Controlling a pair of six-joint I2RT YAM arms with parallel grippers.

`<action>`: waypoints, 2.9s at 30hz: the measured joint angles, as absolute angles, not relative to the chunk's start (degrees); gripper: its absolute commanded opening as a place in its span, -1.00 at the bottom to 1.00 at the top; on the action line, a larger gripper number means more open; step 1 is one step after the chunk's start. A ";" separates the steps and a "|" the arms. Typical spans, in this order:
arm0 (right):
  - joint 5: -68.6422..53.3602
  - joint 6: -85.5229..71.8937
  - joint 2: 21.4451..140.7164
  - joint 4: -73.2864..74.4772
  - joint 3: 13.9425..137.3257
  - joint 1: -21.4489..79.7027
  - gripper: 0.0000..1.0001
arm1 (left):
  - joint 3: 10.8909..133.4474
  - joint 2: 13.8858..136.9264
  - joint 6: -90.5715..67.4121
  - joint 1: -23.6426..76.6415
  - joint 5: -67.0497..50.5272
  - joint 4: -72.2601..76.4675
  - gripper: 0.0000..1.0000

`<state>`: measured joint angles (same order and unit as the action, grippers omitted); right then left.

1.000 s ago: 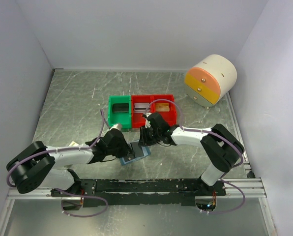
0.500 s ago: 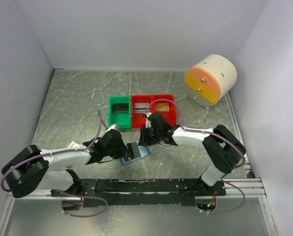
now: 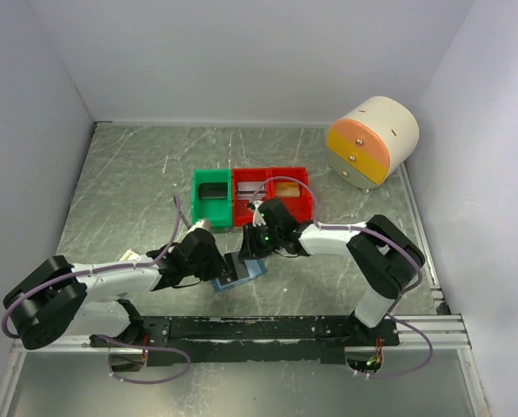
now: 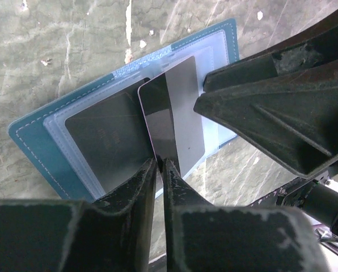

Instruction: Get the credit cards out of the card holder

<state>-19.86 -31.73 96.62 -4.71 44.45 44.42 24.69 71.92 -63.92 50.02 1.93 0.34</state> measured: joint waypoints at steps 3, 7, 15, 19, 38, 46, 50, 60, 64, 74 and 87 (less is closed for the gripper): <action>-20.29 -30.79 97.06 -4.99 44.93 44.31 -0.40 | 24.69 72.25 -63.92 50.02 1.93 0.80 -0.38; -20.60 -29.89 97.12 -5.06 44.93 44.31 -0.40 | 24.71 73.45 -64.53 50.02 1.91 2.09 -0.22; -20.38 -29.50 97.17 -5.08 44.93 44.29 -0.40 | 24.53 76.29 -68.51 50.02 1.85 7.88 -0.41; -20.36 -29.50 97.12 -5.10 44.91 44.21 -0.40 | 21.96 76.34 -71.61 50.02 1.85 11.42 -0.65; -20.62 -29.56 97.12 -5.28 44.86 44.12 -0.40 | 17.10 64.93 -74.87 50.02 4.80 7.07 -0.54; -22.09 -32.47 92.60 -6.39 41.91 44.49 -0.39 | 17.10 67.09 -74.87 50.02 4.71 7.53 -0.51; -23.20 -33.19 93.65 -7.94 42.02 44.77 -0.40 | 17.10 66.83 -74.85 50.02 4.73 7.46 -0.49; -26.02 -33.82 99.15 -9.82 43.94 44.75 -0.40 | 17.10 66.52 -74.37 50.02 4.62 9.52 -0.31; -26.15 -33.78 99.22 -9.89 43.94 44.73 -0.39 | 17.10 68.82 -74.43 50.02 4.08 11.70 -0.45; -25.69 -33.71 99.09 -9.72 43.99 44.75 -0.40 | 17.10 67.11 -75.42 50.02 4.10 11.11 -0.86; -15.40 -33.28 80.03 -7.51 37.93 44.82 -0.11 | 26.63 46.74 -60.36 50.02 13.37 -14.35 -0.87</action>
<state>-15.40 -33.28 80.03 -7.51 37.93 44.82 26.63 46.74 -60.36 50.02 13.37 -14.35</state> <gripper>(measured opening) 0.389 0.077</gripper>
